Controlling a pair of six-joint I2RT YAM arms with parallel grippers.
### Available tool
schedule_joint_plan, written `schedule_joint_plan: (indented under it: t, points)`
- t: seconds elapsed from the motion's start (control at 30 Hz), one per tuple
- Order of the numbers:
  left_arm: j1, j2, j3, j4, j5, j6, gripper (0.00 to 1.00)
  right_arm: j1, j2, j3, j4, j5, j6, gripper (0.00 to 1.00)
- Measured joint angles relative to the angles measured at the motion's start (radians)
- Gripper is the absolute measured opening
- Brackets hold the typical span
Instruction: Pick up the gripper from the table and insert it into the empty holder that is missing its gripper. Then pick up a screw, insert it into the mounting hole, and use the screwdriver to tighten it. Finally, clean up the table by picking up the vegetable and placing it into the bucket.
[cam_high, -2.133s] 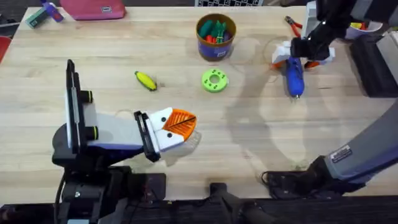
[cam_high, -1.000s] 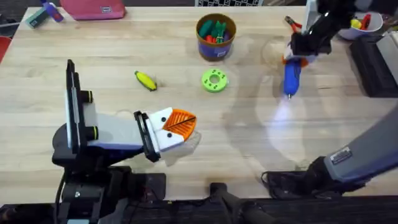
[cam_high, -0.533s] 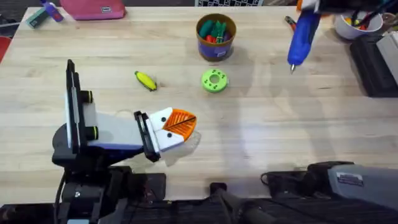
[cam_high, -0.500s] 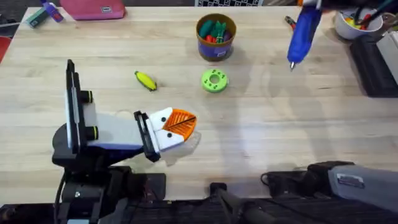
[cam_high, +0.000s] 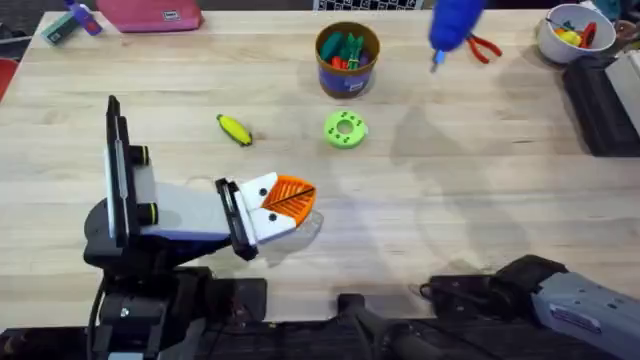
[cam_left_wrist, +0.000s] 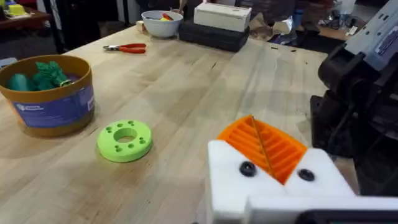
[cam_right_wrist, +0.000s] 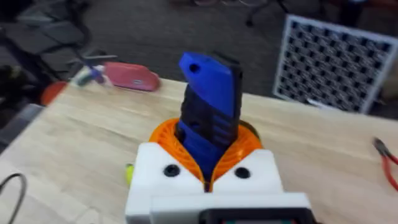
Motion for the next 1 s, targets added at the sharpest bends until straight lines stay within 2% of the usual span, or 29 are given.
schedule_joint_plan:
  t: [0.2,0.3,0.47,0.6,0.8,0.83,1.0]
  points:
    - [0.000,0.000,0.000,0.000,0.000,0.000,0.019,0.136,-0.005,-0.002,0.097,0.000,0.003,0.024]
    - [0.000,0.000,0.000,0.000,0.000,0.000,0.019,0.189,-0.005,-0.032,0.204,0.003,0.004,0.024]
    - [0.000,0.000,0.000,0.000,0.000,0.000,0.019,0.255,-0.005,-0.147,0.410,-0.001,0.036,0.024]
    - [0.000,0.000,0.000,0.000,0.000,0.000,0.019,0.276,-0.005,-0.270,0.590,-0.038,0.077,0.024]
    - [0.000,0.000,0.000,0.000,0.000,0.000,0.019,0.276,-0.001,-0.405,0.888,-0.246,0.108,0.024]
    - [0.000,0.000,0.000,0.000,0.000,0.000,0.019,0.273,0.000,-0.424,0.941,-0.390,0.109,0.024]
    - [0.000,0.000,0.000,0.000,0.000,0.000,0.019,0.268,0.013,-0.427,0.970,-0.624,0.082,0.024]
